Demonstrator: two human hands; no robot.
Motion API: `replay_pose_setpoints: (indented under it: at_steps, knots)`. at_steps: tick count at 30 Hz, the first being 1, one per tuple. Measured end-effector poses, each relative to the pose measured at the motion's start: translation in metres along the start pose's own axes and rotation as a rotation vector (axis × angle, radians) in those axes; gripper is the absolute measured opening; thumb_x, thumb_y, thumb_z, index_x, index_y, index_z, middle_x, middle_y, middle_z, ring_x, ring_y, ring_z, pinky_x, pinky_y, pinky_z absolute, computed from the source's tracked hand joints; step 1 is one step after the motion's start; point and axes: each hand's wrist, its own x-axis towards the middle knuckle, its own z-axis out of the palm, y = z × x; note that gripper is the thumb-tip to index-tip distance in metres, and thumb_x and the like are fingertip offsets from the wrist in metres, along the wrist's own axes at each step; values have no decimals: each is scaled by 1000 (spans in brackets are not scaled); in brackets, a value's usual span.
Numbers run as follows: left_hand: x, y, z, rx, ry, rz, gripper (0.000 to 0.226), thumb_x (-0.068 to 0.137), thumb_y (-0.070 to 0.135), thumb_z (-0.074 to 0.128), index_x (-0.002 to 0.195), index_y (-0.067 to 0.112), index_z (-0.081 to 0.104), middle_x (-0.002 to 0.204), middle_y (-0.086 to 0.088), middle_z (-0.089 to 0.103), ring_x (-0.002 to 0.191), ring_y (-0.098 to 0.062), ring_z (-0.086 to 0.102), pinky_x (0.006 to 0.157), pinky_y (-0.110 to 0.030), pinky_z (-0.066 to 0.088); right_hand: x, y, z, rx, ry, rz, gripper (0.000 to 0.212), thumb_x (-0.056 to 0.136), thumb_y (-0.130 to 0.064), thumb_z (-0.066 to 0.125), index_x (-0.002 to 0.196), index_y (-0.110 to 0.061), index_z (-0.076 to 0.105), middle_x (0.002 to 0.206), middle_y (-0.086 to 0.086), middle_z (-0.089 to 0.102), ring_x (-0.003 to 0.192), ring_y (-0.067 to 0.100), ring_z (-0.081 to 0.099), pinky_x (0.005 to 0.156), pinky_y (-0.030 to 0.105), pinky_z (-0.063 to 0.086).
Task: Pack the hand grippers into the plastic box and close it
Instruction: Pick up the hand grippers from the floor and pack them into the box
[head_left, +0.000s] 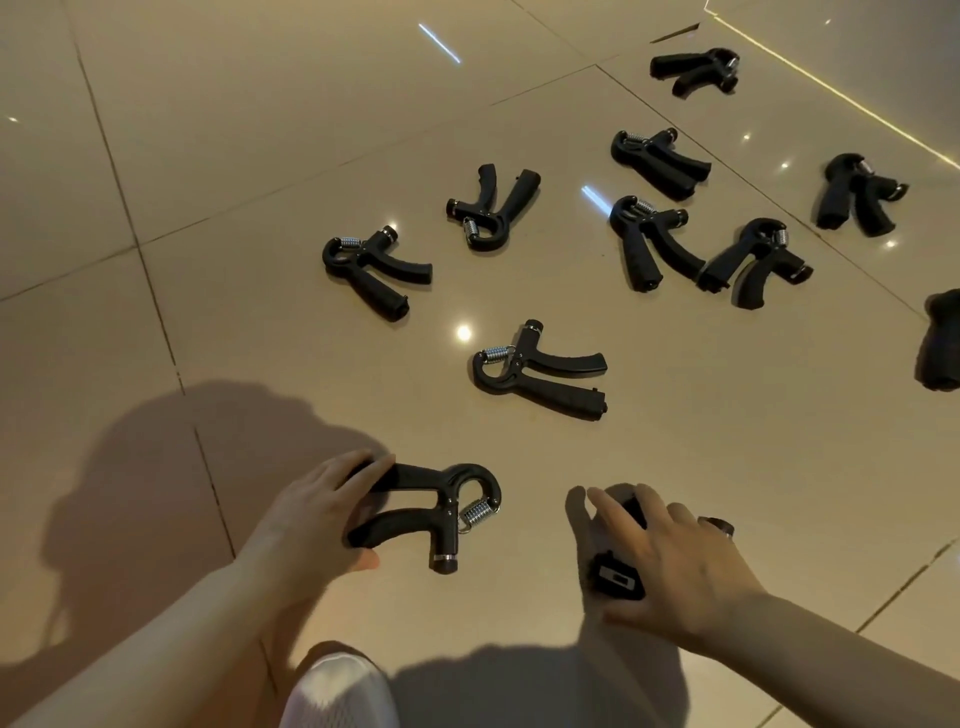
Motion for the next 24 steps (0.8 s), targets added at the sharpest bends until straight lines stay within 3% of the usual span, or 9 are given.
replay_pose_setpoints:
  at_steps: [2, 4, 7, 9, 11, 14, 17, 20, 24]
  knots:
    - [1, 2, 1, 29, -70, 6, 115, 68, 49, 76, 147, 30, -6, 155, 7, 4, 142, -16, 10, 115, -32, 15, 6, -4, -1, -12, -2, -12, 100, 75, -66, 57, 145, -33, -6, 139, 7, 27, 113, 26, 44, 89, 35, 45]
    - [3, 1, 3, 39, -99, -8, 118, 66, 48, 77, 147, 30, -8, 154, 8, 2, 142, -15, 9, 115, -31, 15, 10, -5, -1, -21, 1, -28, 97, 77, -61, 58, 145, -32, -5, 138, 8, 28, 113, 27, 44, 89, 36, 45]
    - [2, -3, 3, 24, -30, 19, 114, 60, 47, 81, 148, 31, 11, 148, 4, 25, 134, -18, 29, 110, -34, 29, 8, -4, 2, -30, 29, -62, 88, 81, -51, 56, 145, -32, -1, 139, 9, 28, 112, 30, 44, 90, 38, 43]
    - [3, -2, 1, 25, 73, 129, 110, 49, 46, 83, 143, 27, 28, 133, -3, 48, 118, -27, 51, 96, -41, 45, 3, -2, 5, -13, 62, -89, 84, 81, -51, 54, 144, -32, 2, 137, 8, 29, 108, 30, 46, 90, 38, 42]
    - [2, 4, -3, 4, 160, 221, 96, 50, 47, 76, 134, 23, 39, 122, -5, 56, 105, -28, 59, 85, -44, 52, -1, 2, 1, 57, 108, -109, 79, 78, -56, 53, 140, -33, 8, 131, 4, 34, 97, 25, 47, 83, 33, 41]
    - [0, 23, -20, 3, 307, 338, 76, 60, 49, 66, 127, 17, 50, 121, -6, 57, 108, -25, 57, 90, -42, 50, -6, 7, -21, 242, 214, -147, 78, 73, -59, 52, 137, -34, 15, 124, -3, 39, 87, 16, 46, 75, 23, 42]
    - [-3, 47, -38, -19, 448, 423, 68, 63, 47, 69, 121, 14, 55, 120, -8, 59, 108, -24, 54, 95, -33, 45, -12, 13, -46, 451, 336, -122, 89, 70, -57, 59, 144, -36, 13, 126, -19, 24, 92, 7, 47, 69, 4, 37]
    - [-1, 69, -49, -55, 502, 506, 64, 65, 47, 73, 118, 15, 53, 120, -10, 59, 107, -24, 53, 96, -29, 42, -18, 16, -56, 543, 391, -94, 92, 67, -54, 65, 142, -43, 13, 128, -24, 19, 96, 5, 46, 69, 2, 38]
    - [8, 92, -52, -65, 458, 573, 61, 72, 50, 71, 120, 19, 52, 128, -9, 53, 113, -25, 51, 90, -39, 49, -25, 24, -56, 562, 413, -85, 88, 59, -63, 56, 138, -45, 22, 121, -23, 22, 101, 2, 44, 72, 0, 37]
